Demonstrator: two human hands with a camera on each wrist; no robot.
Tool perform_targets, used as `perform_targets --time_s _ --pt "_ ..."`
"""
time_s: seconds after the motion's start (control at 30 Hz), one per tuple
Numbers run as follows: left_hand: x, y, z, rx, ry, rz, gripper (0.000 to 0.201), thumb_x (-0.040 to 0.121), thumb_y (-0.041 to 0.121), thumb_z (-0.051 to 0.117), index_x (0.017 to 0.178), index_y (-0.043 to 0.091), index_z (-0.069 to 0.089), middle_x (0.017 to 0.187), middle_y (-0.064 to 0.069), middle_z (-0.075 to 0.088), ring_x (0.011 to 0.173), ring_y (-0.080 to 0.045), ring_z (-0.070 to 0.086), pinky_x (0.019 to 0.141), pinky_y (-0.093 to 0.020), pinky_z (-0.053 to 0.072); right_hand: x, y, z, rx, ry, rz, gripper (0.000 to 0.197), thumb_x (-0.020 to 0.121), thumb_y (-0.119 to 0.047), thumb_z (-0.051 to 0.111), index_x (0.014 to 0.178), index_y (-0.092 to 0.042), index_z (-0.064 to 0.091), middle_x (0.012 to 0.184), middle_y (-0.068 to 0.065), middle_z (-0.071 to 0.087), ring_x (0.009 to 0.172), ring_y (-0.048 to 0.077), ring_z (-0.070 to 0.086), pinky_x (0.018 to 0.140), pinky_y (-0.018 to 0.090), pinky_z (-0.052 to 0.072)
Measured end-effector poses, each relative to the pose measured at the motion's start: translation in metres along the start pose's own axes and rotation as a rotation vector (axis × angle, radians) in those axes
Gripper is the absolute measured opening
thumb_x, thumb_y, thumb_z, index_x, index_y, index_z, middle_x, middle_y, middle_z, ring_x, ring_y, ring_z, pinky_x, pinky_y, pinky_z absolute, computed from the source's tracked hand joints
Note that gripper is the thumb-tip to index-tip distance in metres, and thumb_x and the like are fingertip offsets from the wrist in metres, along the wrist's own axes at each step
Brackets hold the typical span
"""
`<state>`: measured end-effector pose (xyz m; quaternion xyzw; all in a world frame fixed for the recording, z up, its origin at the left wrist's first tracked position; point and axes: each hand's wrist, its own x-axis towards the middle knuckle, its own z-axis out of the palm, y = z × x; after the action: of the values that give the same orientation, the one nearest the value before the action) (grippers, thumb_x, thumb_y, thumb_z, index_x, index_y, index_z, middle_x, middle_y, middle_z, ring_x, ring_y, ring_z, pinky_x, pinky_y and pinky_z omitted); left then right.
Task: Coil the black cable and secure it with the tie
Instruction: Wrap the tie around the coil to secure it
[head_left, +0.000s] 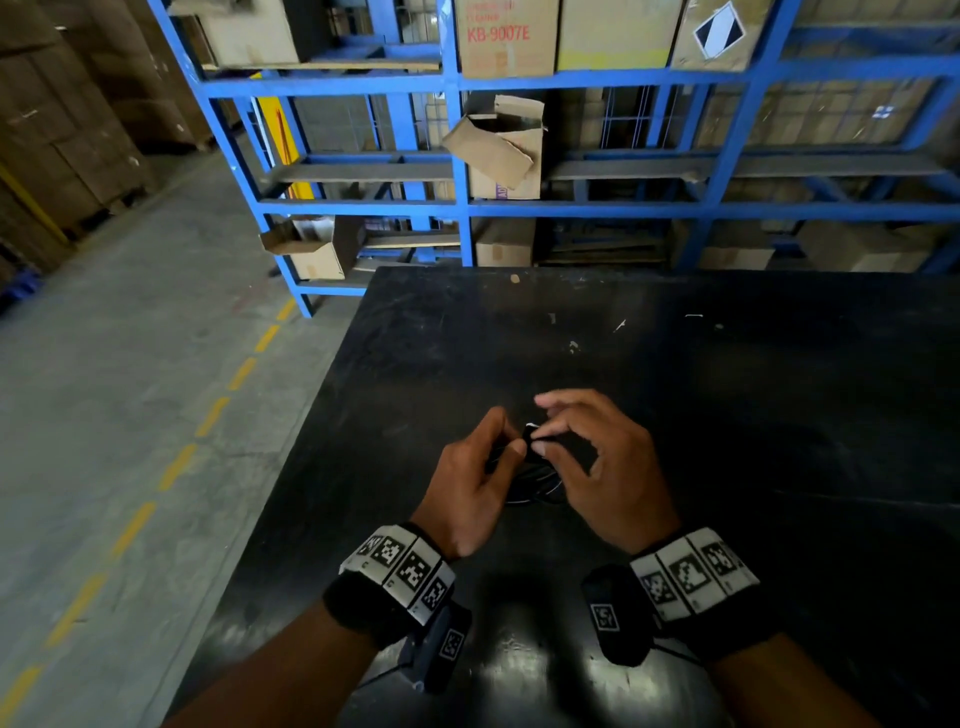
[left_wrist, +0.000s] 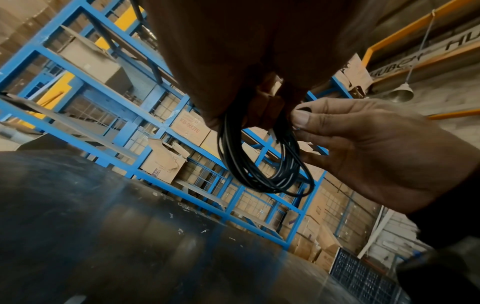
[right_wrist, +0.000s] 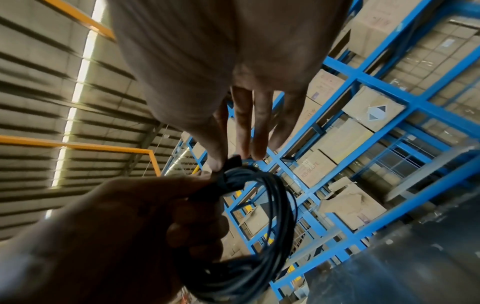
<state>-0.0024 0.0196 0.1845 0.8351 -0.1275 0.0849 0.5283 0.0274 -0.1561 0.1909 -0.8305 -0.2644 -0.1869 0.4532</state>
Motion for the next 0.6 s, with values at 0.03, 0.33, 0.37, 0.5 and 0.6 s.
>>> perform_targets --time_s 0.03,0.33,0.37,0.5,0.6 --pt "-0.002 -0.001 -0.001 0.007 -0.028 0.008 0.013 0.105 0.008 0.053 0.092 0.007 0.053 0.073 0.007 0.056 0.063 -0.001 0.052 0.061 -0.014 0.041 0.000 0.001 -0.001 0.056 -0.028 0.044 0.009 0.081 -0.004 0.079 0.087 -0.009 0.074 0.103 -0.001 0.074 0.098 0.009 0.070 0.086 0.037 0.059" --pt "-0.006 -0.004 -0.005 0.070 -0.149 0.076 0.012 0.107 0.013 0.052 0.095 0.013 0.053 0.074 0.011 0.058 0.067 -0.001 0.055 0.064 -0.017 0.043 0.003 0.005 -0.005 0.315 -0.091 0.378 0.036 0.068 0.003 0.087 0.090 -0.011 0.064 0.080 0.002 0.077 0.080 0.011 0.076 0.078 0.036 0.063" --pt "-0.005 -0.005 -0.005 0.060 -0.150 0.073 0.012 0.107 0.013 0.052 0.095 0.013 0.053 0.074 0.006 0.059 0.067 -0.002 0.056 0.063 -0.020 0.045 0.003 0.005 -0.005 0.323 -0.086 0.368 0.036 0.068 0.003 0.087 0.092 -0.011 0.064 0.081 0.002 0.078 0.080 0.010 0.076 0.078 0.035 0.063" --pt "0.004 -0.007 -0.007 -0.095 -0.066 0.006 0.016 0.107 0.017 0.051 0.093 0.010 0.053 0.074 -0.008 0.057 0.068 -0.014 0.052 0.064 -0.035 0.044 0.003 0.005 -0.007 0.440 -0.079 0.342 0.049 0.077 -0.005 0.085 0.119 -0.016 0.065 0.103 0.000 0.078 0.099 0.012 0.075 0.088 0.026 0.059" --pt "0.011 -0.011 -0.006 -0.304 0.057 -0.053 0.018 0.104 0.016 0.049 0.087 0.009 0.051 0.068 0.013 0.052 0.062 -0.003 0.046 0.061 -0.019 0.039 -0.001 0.013 -0.007 0.519 -0.141 0.456 0.067 0.077 -0.019 0.087 0.136 -0.024 0.055 0.128 -0.004 0.070 0.118 0.013 0.067 0.098 0.030 0.055"
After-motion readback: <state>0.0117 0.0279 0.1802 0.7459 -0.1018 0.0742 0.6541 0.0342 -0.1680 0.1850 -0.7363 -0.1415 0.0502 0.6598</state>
